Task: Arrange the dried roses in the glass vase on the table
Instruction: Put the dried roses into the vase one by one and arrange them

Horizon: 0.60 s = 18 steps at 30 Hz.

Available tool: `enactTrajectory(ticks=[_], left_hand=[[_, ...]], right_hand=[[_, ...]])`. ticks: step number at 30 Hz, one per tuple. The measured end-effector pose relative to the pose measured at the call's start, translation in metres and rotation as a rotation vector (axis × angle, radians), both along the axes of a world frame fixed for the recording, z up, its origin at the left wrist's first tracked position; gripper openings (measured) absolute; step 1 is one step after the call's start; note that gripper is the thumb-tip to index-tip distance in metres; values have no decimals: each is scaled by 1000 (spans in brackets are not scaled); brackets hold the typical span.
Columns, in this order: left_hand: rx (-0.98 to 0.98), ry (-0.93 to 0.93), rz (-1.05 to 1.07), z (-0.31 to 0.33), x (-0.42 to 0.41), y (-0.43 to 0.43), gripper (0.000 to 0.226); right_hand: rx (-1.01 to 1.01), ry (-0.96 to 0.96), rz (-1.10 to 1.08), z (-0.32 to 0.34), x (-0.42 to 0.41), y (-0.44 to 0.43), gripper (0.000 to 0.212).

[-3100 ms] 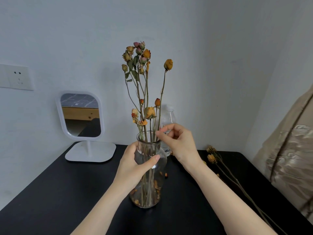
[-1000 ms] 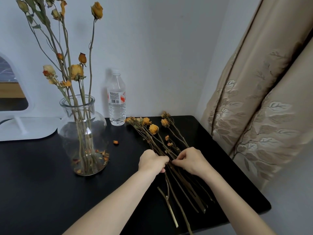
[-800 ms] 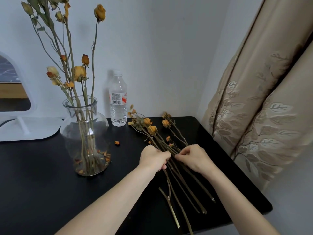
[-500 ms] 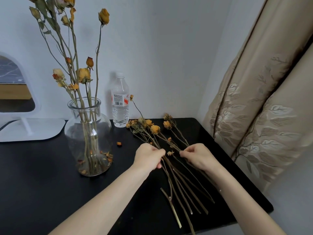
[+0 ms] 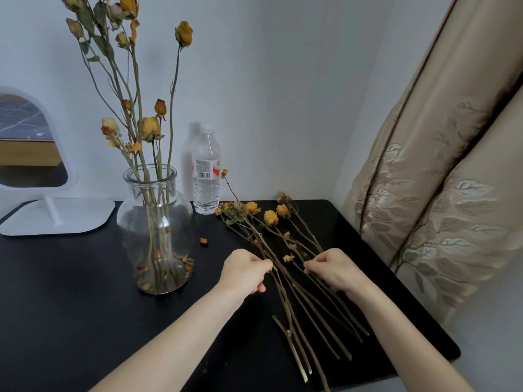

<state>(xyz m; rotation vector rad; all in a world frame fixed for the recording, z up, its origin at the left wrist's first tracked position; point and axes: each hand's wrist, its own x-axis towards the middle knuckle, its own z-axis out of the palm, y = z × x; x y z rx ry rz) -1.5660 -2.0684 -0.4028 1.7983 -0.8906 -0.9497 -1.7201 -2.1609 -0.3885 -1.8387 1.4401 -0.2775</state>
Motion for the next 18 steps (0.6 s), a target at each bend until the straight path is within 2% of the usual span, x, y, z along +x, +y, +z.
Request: enactTrajectory(ticks=[8, 15, 18], left_hand=[[19, 18, -2, -4, 0, 2, 14], [36, 9, -1, -6, 3, 5, 13], [43, 8, 5, -7, 3, 6, 14]], right_hand=[[-21, 89, 44, -9, 2, -2, 13], [-247, 135, 18, 0, 9, -12, 10], [-333, 183, 4, 1, 16, -16, 20]])
